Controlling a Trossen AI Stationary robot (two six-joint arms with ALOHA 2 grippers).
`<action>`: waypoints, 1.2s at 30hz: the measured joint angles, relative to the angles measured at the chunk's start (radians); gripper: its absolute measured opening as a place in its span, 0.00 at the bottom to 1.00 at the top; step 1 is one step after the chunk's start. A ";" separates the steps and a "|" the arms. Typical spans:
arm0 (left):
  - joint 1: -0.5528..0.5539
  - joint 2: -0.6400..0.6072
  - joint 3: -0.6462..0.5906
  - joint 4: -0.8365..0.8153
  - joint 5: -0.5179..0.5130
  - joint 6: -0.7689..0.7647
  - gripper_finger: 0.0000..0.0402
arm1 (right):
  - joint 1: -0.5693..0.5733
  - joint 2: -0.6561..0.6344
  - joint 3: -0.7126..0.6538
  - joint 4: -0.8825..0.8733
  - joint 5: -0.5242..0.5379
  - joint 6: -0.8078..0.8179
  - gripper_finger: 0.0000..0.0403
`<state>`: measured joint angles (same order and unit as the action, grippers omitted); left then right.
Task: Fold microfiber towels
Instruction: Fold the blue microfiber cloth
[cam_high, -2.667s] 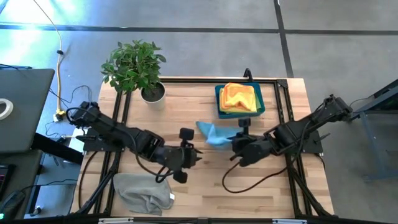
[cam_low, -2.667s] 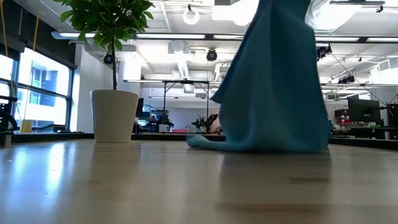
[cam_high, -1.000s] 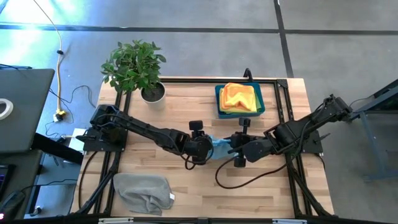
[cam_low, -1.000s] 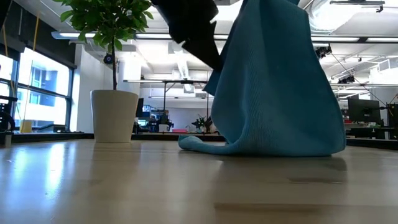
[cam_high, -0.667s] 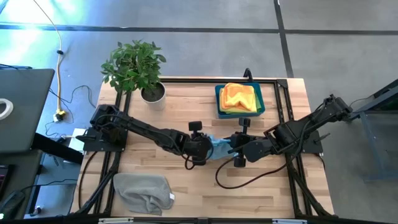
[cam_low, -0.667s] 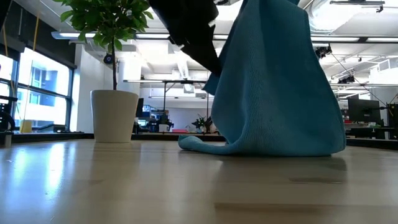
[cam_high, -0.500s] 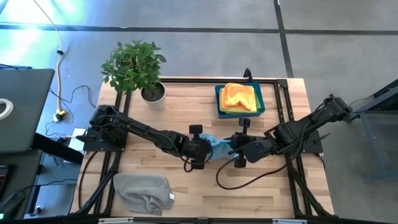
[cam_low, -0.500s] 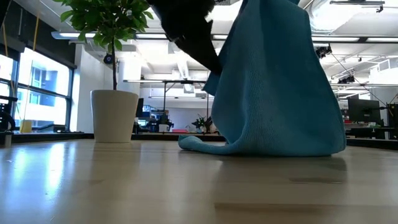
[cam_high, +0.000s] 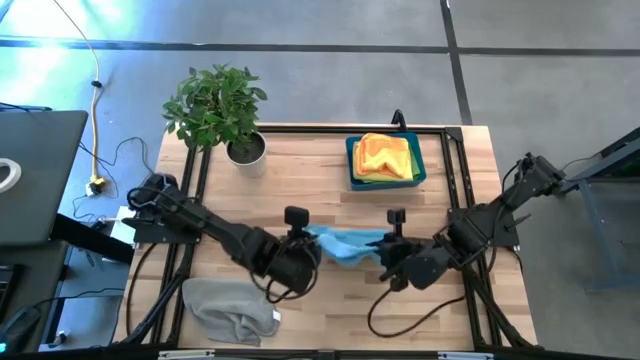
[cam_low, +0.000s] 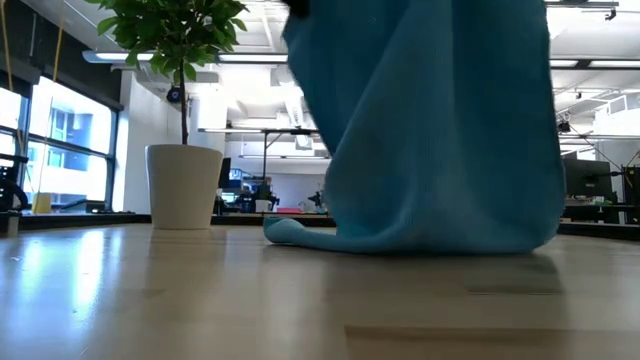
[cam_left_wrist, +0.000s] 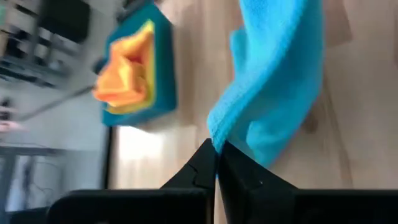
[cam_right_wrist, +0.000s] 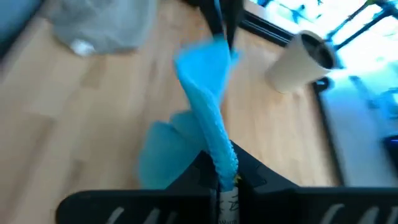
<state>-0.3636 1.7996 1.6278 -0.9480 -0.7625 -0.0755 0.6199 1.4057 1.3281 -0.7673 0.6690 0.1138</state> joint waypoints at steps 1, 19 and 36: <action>-0.006 0.000 0.020 -0.021 -0.025 0.000 0.00 | 0.001 0.002 -0.001 -0.016 0.023 -0.016 0.00; 0.163 0.000 0.364 -0.399 -0.322 0.210 0.00 | -0.325 -0.047 -0.001 -0.128 0.367 -0.393 0.00; 0.081 0.019 0.431 -0.508 0.080 -0.138 0.00 | -0.290 -0.072 -0.001 -0.143 0.105 -0.179 0.00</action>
<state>-0.2831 1.8182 2.0588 -1.4562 -0.6829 -0.2133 0.3301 1.3336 1.3273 -0.9099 0.7743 -0.0654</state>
